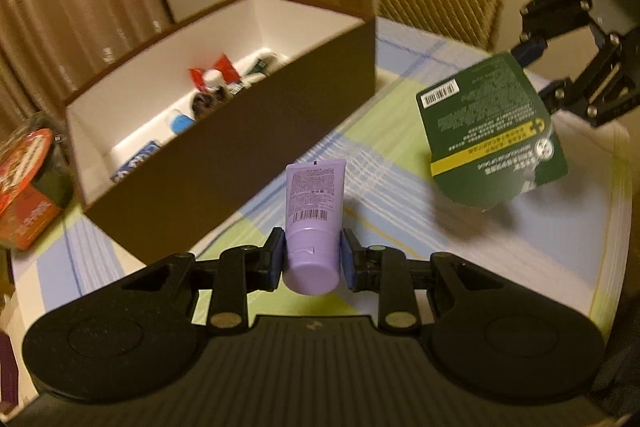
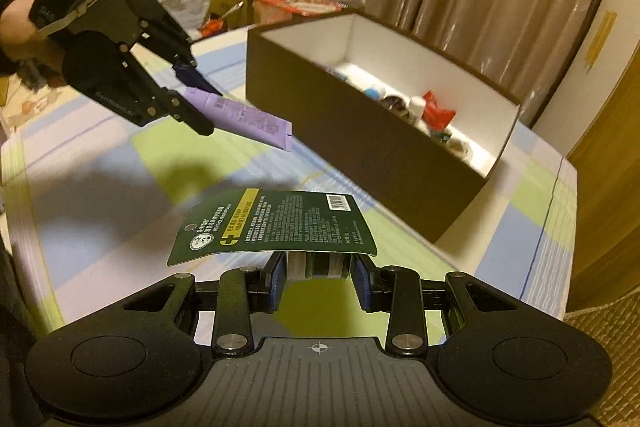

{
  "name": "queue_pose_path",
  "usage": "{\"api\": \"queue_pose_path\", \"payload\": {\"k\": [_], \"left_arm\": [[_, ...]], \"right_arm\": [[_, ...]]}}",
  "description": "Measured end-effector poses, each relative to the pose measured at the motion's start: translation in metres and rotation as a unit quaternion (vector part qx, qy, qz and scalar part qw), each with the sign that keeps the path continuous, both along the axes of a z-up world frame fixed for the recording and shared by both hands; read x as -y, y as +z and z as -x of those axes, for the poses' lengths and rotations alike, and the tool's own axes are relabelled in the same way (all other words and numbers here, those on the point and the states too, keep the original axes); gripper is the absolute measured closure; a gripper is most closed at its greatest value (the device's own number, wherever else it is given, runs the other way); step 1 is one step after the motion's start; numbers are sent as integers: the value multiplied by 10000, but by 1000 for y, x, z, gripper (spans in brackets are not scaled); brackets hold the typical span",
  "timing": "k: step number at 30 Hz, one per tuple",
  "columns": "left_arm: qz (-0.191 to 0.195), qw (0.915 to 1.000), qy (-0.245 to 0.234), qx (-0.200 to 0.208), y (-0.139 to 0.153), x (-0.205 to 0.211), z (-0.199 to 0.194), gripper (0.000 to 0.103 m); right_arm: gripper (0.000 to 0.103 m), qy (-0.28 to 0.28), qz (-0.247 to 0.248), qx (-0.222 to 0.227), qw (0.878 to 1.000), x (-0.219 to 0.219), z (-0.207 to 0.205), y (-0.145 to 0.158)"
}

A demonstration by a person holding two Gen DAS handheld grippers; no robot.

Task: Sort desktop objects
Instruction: 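Carry the purple tube and green card over the brown box with both tools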

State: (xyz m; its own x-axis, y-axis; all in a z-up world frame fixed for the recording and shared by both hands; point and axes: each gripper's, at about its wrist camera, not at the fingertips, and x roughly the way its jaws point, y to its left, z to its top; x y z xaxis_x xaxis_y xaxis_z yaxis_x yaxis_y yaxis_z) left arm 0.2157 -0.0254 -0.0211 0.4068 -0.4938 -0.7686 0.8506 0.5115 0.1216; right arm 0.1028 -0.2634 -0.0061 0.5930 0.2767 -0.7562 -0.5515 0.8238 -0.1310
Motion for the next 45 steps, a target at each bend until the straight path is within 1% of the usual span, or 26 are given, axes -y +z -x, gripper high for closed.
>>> {"api": "queue_pose_path", "payload": {"k": [7, 12, 22, 25, 28, 31, 33, 37, 42, 45], "left_arm": [[221, 9977, 630, 90, 21, -7, -2, 78], [368, 9950, 921, 150, 32, -11, -1, 78], [409, 9925, 1131, 207, 39, -14, 1, 78], [485, 9917, 1157, 276, 43, -16, 1, 78], [603, 9907, 1163, 363, 52, -19, -5, 78], [658, 9909, 1080, 470, 61, -20, -18, 78], [652, 9910, 1016, 573, 66, -20, -31, 78], [620, 9911, 949, 705, 75, -13, -62, 78], [642, 9894, 1023, 811, 75, 5, -105, 78], [588, 9878, 1162, 851, 69, 19, -133, 78]], "right_arm": [[68, -73, -151, 168, 9997, -2, -16, 14], [68, -66, -272, 266, 9993, -5, -26, 22], [68, 39, -347, 373, 9987, -8, -35, 28], [68, -73, -442, 385, 9983, -6, -38, 32], [68, -294, -618, 455, 9966, -3, -43, 42], [68, -645, -799, 630, 9927, -1, -54, 57], [68, -849, -831, 769, 9899, -2, -63, 66], [68, -1129, -626, 973, 9868, -10, -91, 76], [68, -1496, -267, 822, 9850, -15, -146, 73], [68, -1525, -53, 651, 9861, -18, -185, 64]]}}
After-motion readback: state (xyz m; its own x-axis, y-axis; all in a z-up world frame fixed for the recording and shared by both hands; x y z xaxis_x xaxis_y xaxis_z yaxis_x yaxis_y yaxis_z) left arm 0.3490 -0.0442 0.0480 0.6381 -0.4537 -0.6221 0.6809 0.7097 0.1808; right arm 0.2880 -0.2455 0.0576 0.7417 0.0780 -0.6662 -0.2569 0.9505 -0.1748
